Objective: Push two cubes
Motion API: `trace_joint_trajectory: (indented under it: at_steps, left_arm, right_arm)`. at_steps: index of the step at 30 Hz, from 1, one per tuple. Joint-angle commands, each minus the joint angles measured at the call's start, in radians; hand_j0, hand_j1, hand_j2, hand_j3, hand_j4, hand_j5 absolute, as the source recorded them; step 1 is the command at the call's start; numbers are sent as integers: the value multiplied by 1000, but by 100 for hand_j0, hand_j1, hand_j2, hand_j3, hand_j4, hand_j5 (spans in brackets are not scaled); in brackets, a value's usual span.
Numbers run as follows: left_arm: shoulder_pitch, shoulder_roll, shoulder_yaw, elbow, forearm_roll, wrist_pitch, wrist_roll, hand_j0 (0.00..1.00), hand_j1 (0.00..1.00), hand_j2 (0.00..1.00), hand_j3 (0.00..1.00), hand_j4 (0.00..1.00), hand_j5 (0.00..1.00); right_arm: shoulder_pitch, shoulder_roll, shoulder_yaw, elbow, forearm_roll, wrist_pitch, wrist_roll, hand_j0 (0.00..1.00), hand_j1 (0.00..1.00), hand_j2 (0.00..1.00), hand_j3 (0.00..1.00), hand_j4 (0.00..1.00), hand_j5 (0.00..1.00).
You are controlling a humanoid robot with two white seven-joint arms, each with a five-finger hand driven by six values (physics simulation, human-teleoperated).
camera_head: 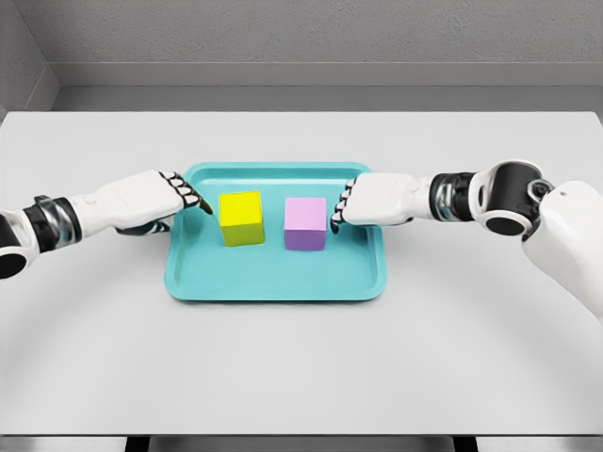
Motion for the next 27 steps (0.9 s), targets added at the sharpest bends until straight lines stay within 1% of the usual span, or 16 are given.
trace_joint_trajectory:
  at_steps: [1, 6, 8, 14, 17, 20, 27]
  left_arm:
    - [0, 1, 0, 17, 5, 2, -1, 75, 75, 75, 75, 75, 75]
    - [-11, -15, -1, 19, 4, 2, -1, 75, 75, 75, 75, 75, 75]
    - [-12, -21, -8, 20, 4, 2, -1, 75, 75, 75, 75, 75, 75]
    - [-14, -41, -8, 17, 4, 2, -13, 75, 75, 75, 75, 75, 75]
    - [-14, -47, -8, 11, 4, 2, -15, 75, 75, 75, 75, 75, 75]
    - [-14, -51, -8, 8, 7, 2, -27, 75, 75, 75, 75, 75, 75]
    - [-14, -59, -8, -4, 9, 2, -27, 75, 75, 75, 75, 75, 75]
  right_arm:
    - [0, 7, 2, -1, -3, 2, 0, 69, 69, 69, 69, 69, 69]
    - [-5, 28, 7, 1, -2, 2, 0, 69, 69, 69, 69, 69, 69]
    - [-18, 30, 38, 2, -2, 2, 0, 68, 68, 68, 68, 68, 68]
    - [-23, 42, 39, 8, -2, 2, 0, 69, 69, 69, 69, 69, 69]
    - [-25, 42, 38, 45, 0, 2, 0, 69, 69, 69, 69, 69, 69]
    - [-32, 43, 38, 59, 0, 2, 0, 69, 69, 69, 69, 69, 69]
    - [-49, 65, 39, 60, 0, 2, 0, 68, 68, 68, 68, 68, 68]
